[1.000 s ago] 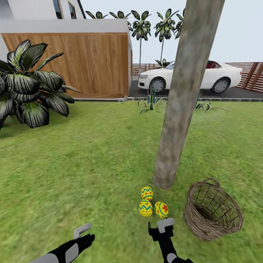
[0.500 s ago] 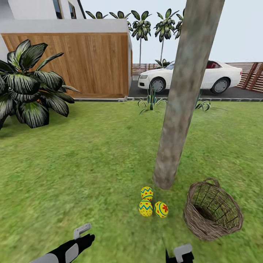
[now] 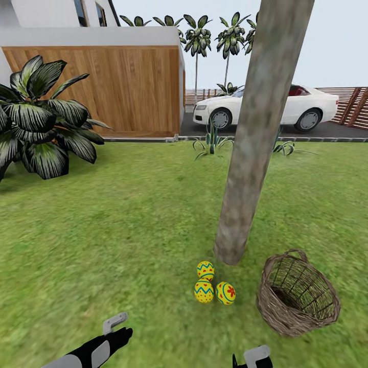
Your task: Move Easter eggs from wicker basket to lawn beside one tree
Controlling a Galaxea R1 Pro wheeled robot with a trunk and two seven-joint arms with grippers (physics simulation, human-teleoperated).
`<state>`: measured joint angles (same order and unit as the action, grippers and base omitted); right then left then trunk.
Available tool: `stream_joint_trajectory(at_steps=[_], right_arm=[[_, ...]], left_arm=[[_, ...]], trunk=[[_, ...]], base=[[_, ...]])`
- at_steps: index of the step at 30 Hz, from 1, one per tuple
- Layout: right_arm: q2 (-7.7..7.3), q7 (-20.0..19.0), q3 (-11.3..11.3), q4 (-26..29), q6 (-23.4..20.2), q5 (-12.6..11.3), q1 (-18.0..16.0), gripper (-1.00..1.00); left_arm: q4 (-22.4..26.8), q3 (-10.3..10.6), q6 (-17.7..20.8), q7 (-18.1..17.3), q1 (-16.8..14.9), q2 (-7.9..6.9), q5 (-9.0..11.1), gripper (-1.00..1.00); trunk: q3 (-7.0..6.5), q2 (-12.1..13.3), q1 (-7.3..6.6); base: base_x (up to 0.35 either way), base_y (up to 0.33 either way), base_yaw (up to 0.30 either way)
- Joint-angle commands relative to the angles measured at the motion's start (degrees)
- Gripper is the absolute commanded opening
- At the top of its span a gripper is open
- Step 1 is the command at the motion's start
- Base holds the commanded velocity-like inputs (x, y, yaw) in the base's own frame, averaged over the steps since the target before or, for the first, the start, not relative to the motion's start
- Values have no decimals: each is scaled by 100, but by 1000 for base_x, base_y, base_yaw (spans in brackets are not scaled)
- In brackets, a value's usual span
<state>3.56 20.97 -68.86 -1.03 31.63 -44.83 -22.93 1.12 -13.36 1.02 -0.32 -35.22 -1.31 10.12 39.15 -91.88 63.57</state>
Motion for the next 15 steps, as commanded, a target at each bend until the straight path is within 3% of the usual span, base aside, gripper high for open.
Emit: stream_joint_trajectory(at_steps=[1,15], right_arm=[[5,21,-48,-11,10,-25,-2,100],[5,21,-49,-11,10,-25,-2,100]], left_arm=[[2,8,11,-3,-2,0,60,100],[2,8,13,-3,-2,-5,60,100]], trunk=[[5,-2,-1],[5,-2,-1]], base=[[0,0,0],[0,0,0]])
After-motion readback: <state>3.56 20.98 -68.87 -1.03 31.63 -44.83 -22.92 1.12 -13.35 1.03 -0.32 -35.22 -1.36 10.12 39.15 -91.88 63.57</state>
